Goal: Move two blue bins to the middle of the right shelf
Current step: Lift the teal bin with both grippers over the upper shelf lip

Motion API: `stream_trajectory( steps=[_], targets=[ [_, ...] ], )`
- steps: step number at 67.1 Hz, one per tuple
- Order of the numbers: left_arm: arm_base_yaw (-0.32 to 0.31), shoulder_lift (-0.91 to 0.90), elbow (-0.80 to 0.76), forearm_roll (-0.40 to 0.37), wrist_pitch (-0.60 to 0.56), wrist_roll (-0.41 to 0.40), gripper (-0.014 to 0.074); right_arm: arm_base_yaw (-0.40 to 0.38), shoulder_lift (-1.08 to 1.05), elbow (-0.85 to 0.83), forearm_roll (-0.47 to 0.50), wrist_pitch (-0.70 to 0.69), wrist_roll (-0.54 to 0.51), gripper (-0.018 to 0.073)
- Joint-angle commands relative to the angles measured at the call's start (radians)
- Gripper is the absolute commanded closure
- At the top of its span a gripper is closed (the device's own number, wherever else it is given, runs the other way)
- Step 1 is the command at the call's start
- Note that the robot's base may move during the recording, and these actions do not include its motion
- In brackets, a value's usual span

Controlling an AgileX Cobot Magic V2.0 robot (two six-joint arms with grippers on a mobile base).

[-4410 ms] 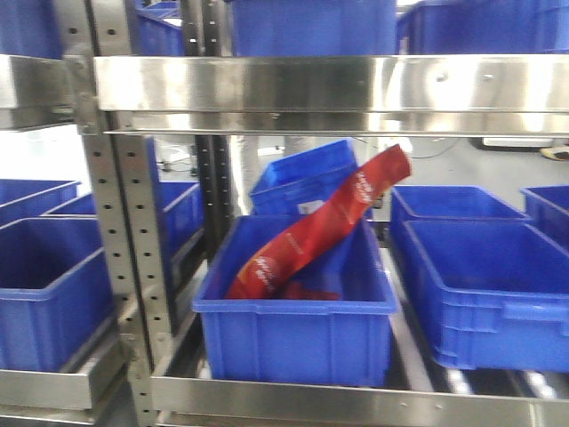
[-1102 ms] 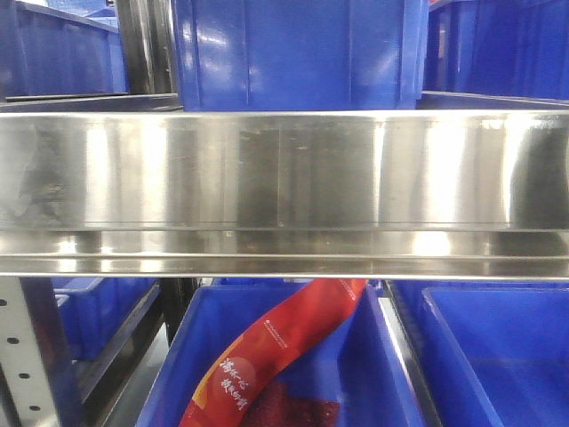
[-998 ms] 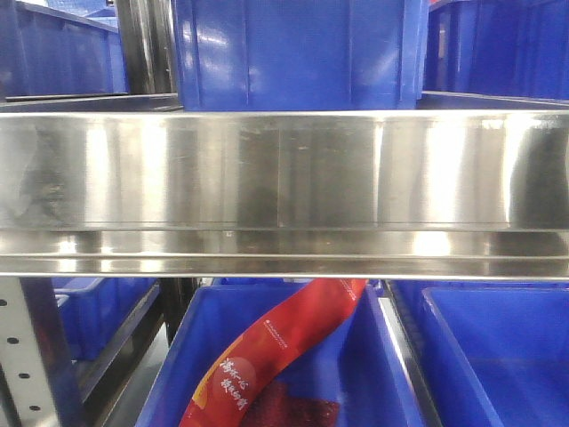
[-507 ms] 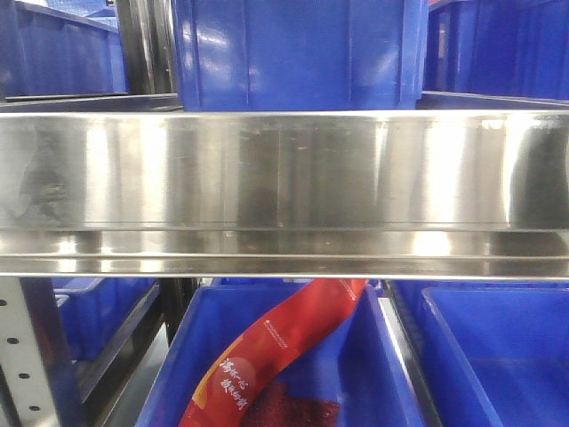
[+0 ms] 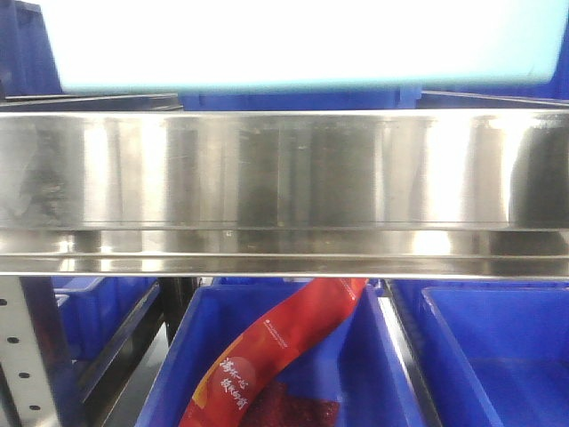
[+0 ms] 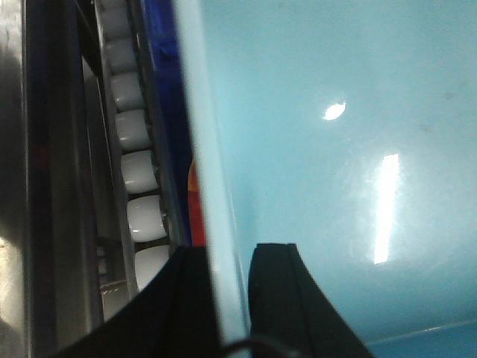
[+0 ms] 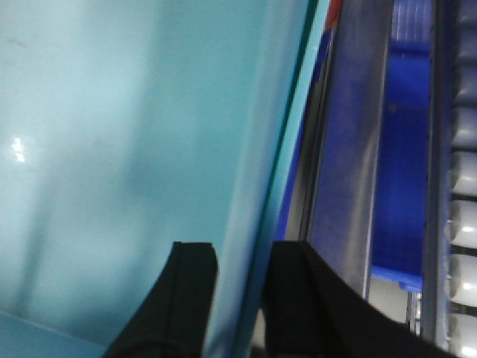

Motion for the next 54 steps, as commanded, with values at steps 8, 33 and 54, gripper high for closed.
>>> stream_trajectory(
  steps=[8, 33, 54],
  targets=[
    [0.021, 0.032, -0.007, -0.019, -0.069, 0.004, 0.0707, -0.004, 0.053, -0.003, -0.025, -0.078, -0.005, 0.0713],
    [0.032, 0.082, -0.007, -0.041, -0.063, 0.004, 0.0361, -0.004, 0.078, -0.003, -0.025, -0.095, -0.005, 0.0385],
    [0.032, 0.037, -0.007, -0.044, -0.044, 0.004, -0.0006, -0.004, 0.043, -0.006, -0.025, -0.089, -0.005, 0.0005]
  ],
)
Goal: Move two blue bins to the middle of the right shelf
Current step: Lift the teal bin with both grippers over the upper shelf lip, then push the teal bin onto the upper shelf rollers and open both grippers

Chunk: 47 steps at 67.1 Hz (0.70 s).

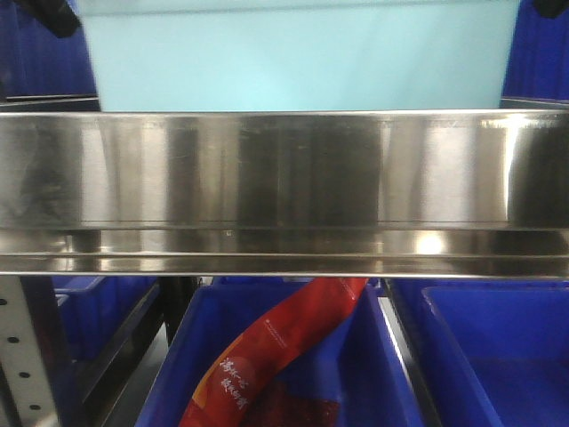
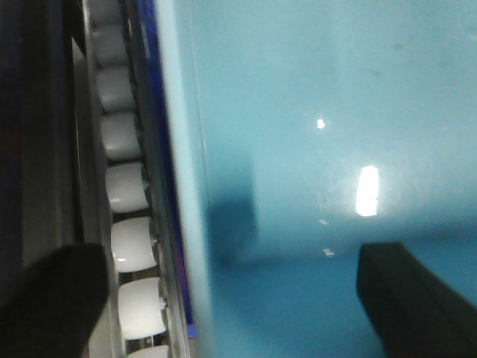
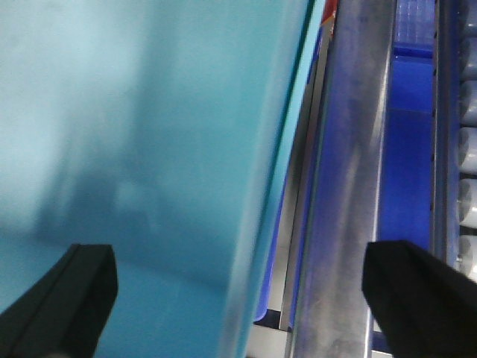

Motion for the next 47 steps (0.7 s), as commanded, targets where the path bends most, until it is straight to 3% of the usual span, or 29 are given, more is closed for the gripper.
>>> stream_trajectory(
  steps=[1, 10, 17, 21, 33, 39, 47],
  targets=[
    [0.001, -0.049, -0.007, -0.009, 0.018, 0.003, -0.0004, -0.004, -0.040, -0.008, -0.014, -0.011, 0.001, 0.0009],
    [0.001, -0.134, -0.006, -0.011, 0.040, 0.003, 0.0024, -0.004, -0.121, -0.008, -0.014, -0.019, 0.001, 0.0067],
    [0.001, -0.205, -0.004, 0.013, 0.042, 0.005, 0.0119, -0.004, -0.191, -0.007, -0.020, -0.025, 0.001, 0.0191],
    [0.001, -0.253, 0.007, 0.018, 0.042, 0.018, 0.0225, -0.004, -0.238, -0.002, -0.040, -0.025, 0.001, 0.0286],
    [0.001, -0.412, 0.127, 0.018, -0.005, 0.038, 0.0697, -0.004, -0.389, 0.103, -0.122, -0.075, 0.001, 0.0606],
    [0.001, -0.516, 0.252, 0.018, -0.076, 0.038, 0.0708, -0.004, -0.482, 0.210, -0.157, -0.117, 0.001, 0.0725],
    [0.001, -0.651, 0.435, 0.018, -0.191, 0.038, 0.0707, -0.004, -0.605, 0.373, -0.189, -0.176, 0.001, 0.0721]
  ],
)
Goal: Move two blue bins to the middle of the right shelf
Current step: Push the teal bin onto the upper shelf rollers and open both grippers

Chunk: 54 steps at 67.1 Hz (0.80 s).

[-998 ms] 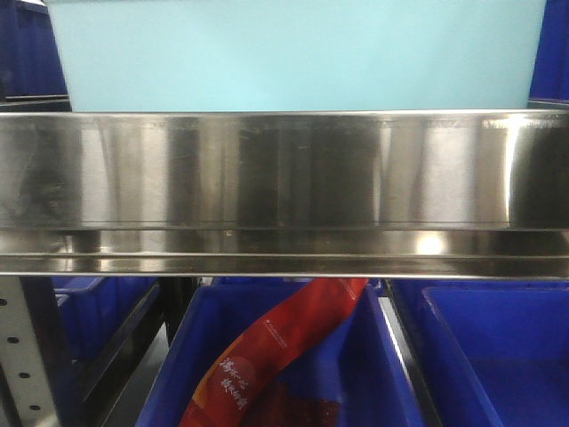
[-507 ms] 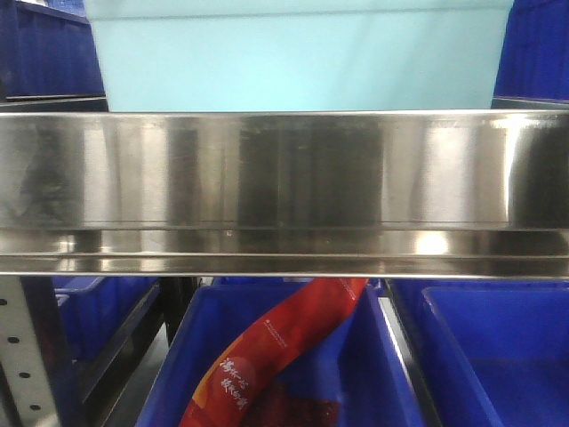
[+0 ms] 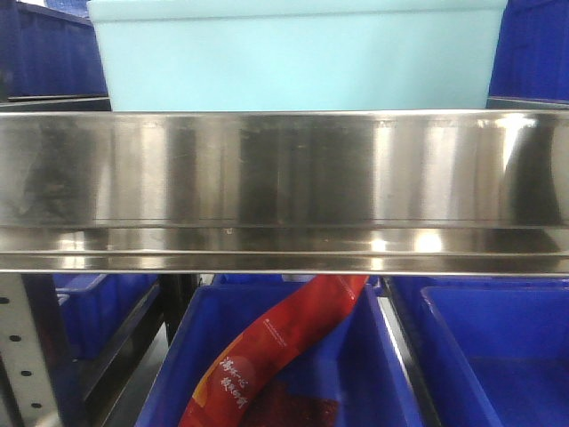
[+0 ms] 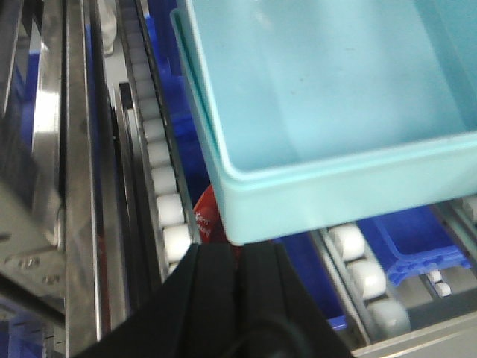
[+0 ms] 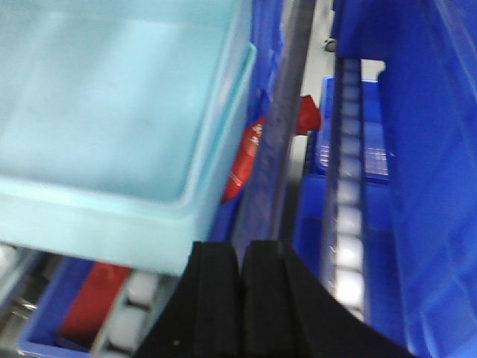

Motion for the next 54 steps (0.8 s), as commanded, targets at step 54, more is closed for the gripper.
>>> stream_trajectory(
  steps=[54],
  targets=[
    [0.001, -0.919, 0.740, 0.064, -0.469, 0.003, 0.0707, -0.004, -0.889, 0.758, -0.052, -0.404, -0.026, 0.0721]
  ],
)
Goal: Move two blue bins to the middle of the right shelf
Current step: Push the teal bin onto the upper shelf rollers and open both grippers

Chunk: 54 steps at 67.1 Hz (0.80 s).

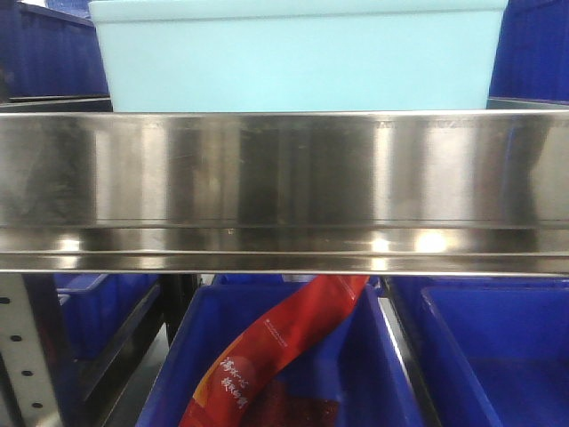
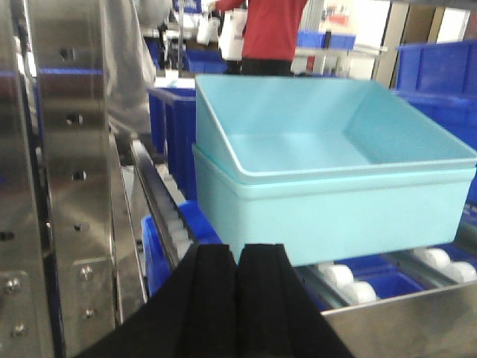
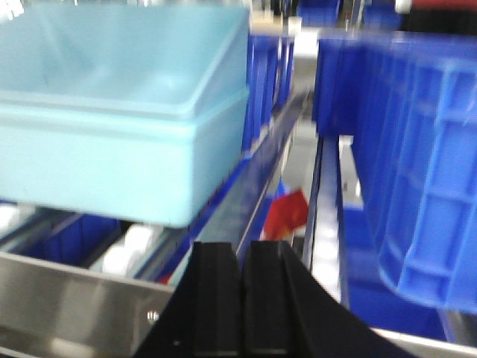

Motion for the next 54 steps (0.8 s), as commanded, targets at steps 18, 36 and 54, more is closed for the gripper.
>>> stream_trajectory(
  steps=[18, 36, 54],
  targets=[
    [0.001, -0.017, 0.001, 0.006, -0.021, 0.001, 0.0707, -0.004, -0.030, 0.007, -0.013, -0.039, -0.010, 0.0721],
    [0.001, -0.017, 0.001, 0.006, -0.021, 0.001, 0.0707, -0.004, -0.030, 0.007, -0.013, -0.039, -0.010, 0.0721],
    [0.003, -0.017, 0.006, 0.006, -0.024, 0.001, 0.0707, -0.004, -0.030, 0.007, -0.013, -0.040, -0.010, 0.0721]
  ],
)
